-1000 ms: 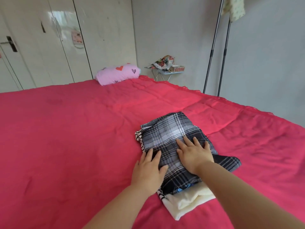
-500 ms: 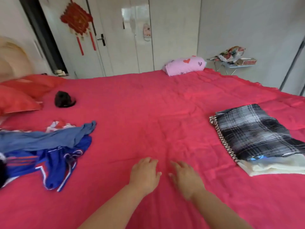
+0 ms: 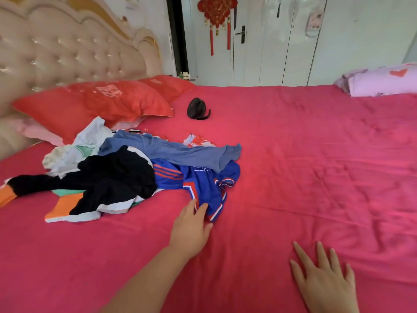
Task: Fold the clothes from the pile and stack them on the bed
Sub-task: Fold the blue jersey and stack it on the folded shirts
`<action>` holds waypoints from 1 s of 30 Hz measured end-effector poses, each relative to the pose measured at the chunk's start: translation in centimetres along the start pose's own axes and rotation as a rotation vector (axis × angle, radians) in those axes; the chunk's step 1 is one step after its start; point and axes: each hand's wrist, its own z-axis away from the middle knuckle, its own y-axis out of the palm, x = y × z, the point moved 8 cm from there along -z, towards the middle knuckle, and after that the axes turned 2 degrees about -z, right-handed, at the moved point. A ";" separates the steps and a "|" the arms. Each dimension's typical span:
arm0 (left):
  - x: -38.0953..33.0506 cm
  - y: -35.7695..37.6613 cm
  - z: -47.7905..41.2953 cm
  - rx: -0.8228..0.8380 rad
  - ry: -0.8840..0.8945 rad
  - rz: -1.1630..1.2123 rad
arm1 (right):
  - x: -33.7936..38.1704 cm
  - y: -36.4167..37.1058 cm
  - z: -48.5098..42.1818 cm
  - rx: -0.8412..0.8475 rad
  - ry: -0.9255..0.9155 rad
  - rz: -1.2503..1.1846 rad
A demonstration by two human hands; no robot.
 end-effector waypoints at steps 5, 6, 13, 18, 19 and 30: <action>-1.4 1.8 -4.5 0.061 -0.019 0.038 | -0.1 0.5 -0.2 0.017 -0.041 -0.010; -1.9 2.4 -5.1 0.068 -0.023 0.043 | -0.1 0.6 -0.2 0.011 -0.050 -0.016; -9.8 -0.7 -3.0 -0.094 -0.055 0.590 | -0.5 0.6 -0.4 -0.014 -0.059 -0.019; -17.4 -4.0 1.9 0.026 0.112 0.830 | -0.9 0.1 0.3 0.127 -0.066 -0.064; -18.3 -4.1 2.8 0.069 0.129 0.859 | -1.0 -0.4 0.6 0.168 -0.081 -0.099; -23.7 -11.3 8.7 0.248 0.232 1.176 | -3.5 -13.1 4.6 -0.058 -0.133 -0.927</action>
